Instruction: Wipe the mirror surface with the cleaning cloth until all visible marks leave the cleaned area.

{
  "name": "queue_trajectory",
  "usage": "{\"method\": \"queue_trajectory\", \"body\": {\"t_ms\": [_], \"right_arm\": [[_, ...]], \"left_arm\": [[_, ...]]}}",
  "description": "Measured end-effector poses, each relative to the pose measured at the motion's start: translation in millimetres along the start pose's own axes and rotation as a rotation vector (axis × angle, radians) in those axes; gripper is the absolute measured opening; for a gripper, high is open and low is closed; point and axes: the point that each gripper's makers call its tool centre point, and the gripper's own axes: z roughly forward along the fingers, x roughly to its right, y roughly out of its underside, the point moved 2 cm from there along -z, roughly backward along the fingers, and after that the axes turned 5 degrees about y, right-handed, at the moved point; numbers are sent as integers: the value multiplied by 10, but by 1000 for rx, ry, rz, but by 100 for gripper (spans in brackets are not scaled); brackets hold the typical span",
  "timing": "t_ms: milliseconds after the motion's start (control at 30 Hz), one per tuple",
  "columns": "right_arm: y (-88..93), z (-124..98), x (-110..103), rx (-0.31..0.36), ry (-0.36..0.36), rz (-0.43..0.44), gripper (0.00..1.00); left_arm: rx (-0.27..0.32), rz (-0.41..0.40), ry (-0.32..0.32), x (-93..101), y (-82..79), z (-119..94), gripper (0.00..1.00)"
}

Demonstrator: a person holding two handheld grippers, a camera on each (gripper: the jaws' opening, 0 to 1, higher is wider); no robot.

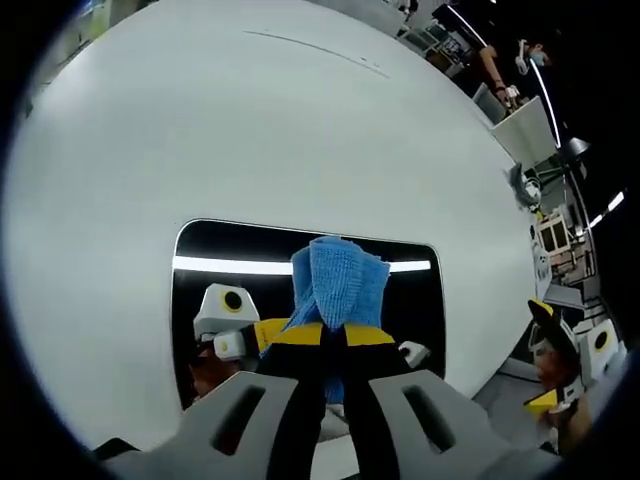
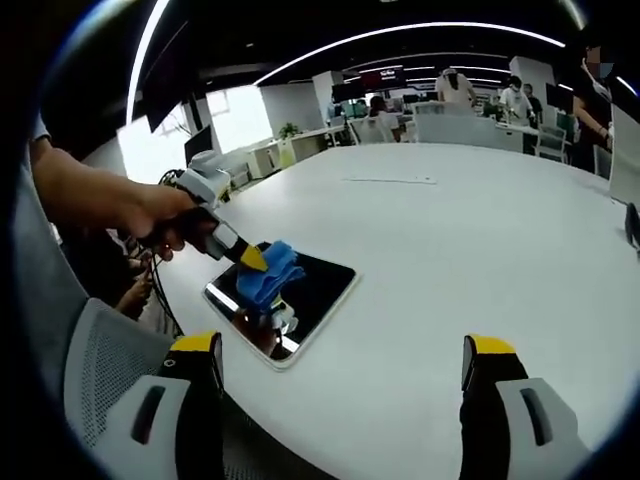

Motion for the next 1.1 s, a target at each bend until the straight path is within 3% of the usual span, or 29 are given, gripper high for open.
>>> {"method": "queue_trajectory", "body": {"t_ms": [467,633,733,1100], "right_arm": [[-8,4,-43,-6,4,-7,98],[-29,-6,-68,-1,-9,-11,99],[25,19,-89,-36,-5,-23,99],[-17,20,-116,-23,1,-20,99]], "left_arm": [[-9,15,-19,-265,-55,-137,2],[-9,6,-24,-365,-69,-191,2],[-10,-1,-31,-417,-78,-227,2],[-11,-25,-38,-587,-94,-320,2]]}}
